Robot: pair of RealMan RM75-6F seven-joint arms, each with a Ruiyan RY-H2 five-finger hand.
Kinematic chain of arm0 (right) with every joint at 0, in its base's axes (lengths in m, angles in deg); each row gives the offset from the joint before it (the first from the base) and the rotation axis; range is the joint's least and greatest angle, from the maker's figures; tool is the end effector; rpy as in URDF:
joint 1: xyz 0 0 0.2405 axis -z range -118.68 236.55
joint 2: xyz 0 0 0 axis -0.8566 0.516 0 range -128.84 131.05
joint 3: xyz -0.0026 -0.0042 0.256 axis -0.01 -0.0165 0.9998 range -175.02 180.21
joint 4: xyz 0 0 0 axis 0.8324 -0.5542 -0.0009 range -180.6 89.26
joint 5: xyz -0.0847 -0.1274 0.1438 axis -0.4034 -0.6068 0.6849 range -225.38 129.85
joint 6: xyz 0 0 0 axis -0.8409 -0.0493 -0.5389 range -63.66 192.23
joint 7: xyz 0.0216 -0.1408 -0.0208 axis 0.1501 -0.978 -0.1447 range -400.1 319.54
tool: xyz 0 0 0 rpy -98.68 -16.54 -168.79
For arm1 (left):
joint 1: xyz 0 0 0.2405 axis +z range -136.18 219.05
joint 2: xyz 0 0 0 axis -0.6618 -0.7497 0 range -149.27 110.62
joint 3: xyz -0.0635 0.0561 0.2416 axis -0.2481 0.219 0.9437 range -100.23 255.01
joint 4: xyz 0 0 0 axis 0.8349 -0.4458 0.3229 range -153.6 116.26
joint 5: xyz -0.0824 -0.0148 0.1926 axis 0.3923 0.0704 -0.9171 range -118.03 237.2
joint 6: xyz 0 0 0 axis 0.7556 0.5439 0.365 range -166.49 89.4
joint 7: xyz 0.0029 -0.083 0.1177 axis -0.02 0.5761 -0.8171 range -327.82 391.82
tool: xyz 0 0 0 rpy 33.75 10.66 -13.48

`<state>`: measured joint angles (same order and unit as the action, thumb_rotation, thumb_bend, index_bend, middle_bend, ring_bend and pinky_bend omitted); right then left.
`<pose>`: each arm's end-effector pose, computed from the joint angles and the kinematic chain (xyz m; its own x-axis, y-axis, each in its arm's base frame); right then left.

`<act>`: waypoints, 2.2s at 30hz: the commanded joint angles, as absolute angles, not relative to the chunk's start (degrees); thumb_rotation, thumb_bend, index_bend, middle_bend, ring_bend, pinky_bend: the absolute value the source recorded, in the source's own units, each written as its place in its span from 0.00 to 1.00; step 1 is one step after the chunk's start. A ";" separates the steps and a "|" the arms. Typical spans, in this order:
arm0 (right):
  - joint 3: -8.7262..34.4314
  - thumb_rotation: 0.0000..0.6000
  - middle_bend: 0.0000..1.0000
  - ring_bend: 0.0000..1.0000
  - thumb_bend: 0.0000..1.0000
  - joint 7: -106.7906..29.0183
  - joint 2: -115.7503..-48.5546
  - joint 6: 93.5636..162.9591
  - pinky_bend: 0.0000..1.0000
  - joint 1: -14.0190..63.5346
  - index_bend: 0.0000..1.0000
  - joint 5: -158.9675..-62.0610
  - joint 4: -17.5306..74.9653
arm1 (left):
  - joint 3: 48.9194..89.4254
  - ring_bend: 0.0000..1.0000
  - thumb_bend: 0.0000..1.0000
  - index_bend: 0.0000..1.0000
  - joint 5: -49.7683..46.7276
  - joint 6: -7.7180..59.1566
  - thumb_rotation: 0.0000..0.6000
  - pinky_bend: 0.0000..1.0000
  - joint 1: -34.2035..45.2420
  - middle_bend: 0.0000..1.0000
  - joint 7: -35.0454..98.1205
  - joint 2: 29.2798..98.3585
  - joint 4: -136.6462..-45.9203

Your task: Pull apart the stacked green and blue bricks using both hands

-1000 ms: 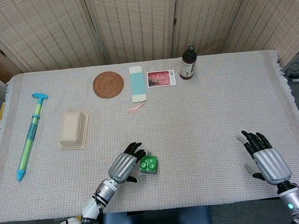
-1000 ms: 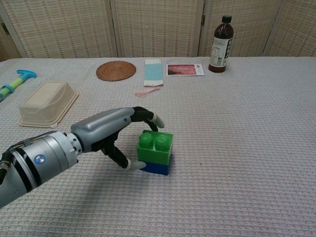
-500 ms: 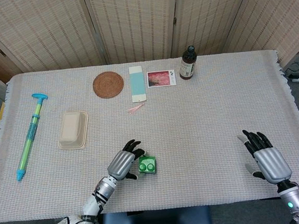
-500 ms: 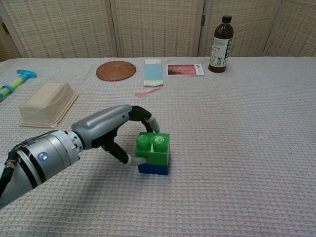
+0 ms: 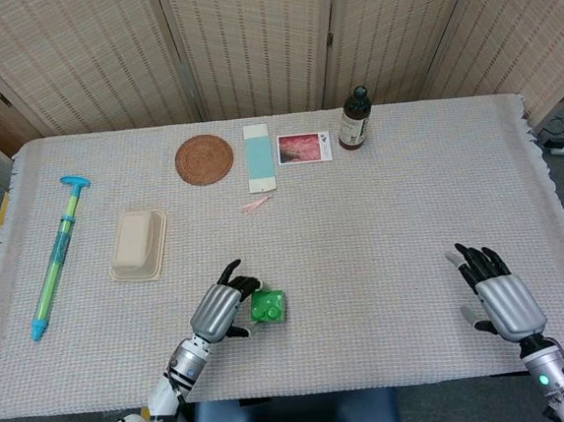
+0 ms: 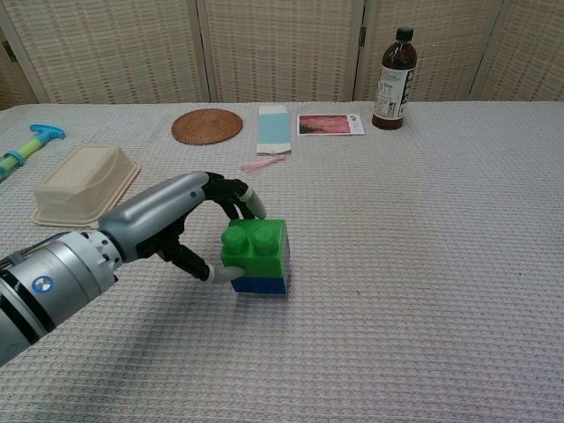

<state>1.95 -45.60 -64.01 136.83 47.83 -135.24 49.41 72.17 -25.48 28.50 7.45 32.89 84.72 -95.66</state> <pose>-0.2924 -0.1942 0.1107 0.4481 -0.2313 0.8636 -0.8931 -0.1590 0.4208 -0.1274 0.2728 -0.0753 0.1087 0.2920 0.9502 0.8852 -0.4633 0.0411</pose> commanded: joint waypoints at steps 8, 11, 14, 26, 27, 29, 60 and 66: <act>1.68 1.00 0.00 0.00 0.41 -27.55 -70.44 125.89 0.00 40.12 0.00 -138.30 40.06 | 71.07 0.37 0.42 0.76 -24.70 31.48 1.00 0.00 9.61 0.85 32.52 81.11 -102.56; 1.10 1.00 0.00 0.00 0.41 -16.93 -73.99 126.04 0.00 37.53 0.00 -142.51 35.52 | 70.55 0.40 0.42 0.77 -24.13 32.09 1.00 0.00 10.15 0.86 33.10 80.27 -104.83; 0.84 1.00 0.00 0.00 0.41 -5.92 -76.70 126.09 0.00 35.18 0.00 -144.62 31.86 | 70.25 0.40 0.42 0.77 -23.64 32.05 1.00 0.00 10.34 0.86 33.39 79.69 -106.22; 0.69 1.00 0.09 0.09 0.41 22.86 -88.90 125.44 0.12 27.47 0.01 -146.23 17.00 | 69.59 0.39 0.42 0.77 -24.71 33.66 1.00 0.00 10.66 0.87 35.08 79.73 -106.36; 0.54 1.00 0.09 0.09 0.41 23.96 -89.90 125.19 0.13 26.94 0.01 -146.22 16.26 | 69.53 0.39 0.42 0.77 -24.76 33.79 1.00 0.00 10.71 0.87 35.58 79.83 -106.15; 0.28 1.00 0.10 0.10 0.41 25.86 -91.14 125.31 0.13 26.16 0.01 -146.51 15.59 | 69.37 0.39 0.42 0.77 -24.69 33.92 1.00 0.00 10.76 0.87 36.02 79.91 -106.02; 2.04 1.00 0.14 0.14 0.41 29.65 -101.64 126.44 0.14 18.85 0.06 -143.24 16.30 | 69.57 0.39 0.42 0.77 -24.30 32.88 1.00 0.00 10.64 0.87 35.39 79.99 -107.73; 2.21 1.00 0.14 0.14 0.41 29.34 -103.61 126.32 0.15 18.42 0.07 -142.55 15.49 | 69.43 0.39 0.42 0.77 -24.47 32.92 1.00 0.00 10.62 0.87 36.37 79.92 -107.71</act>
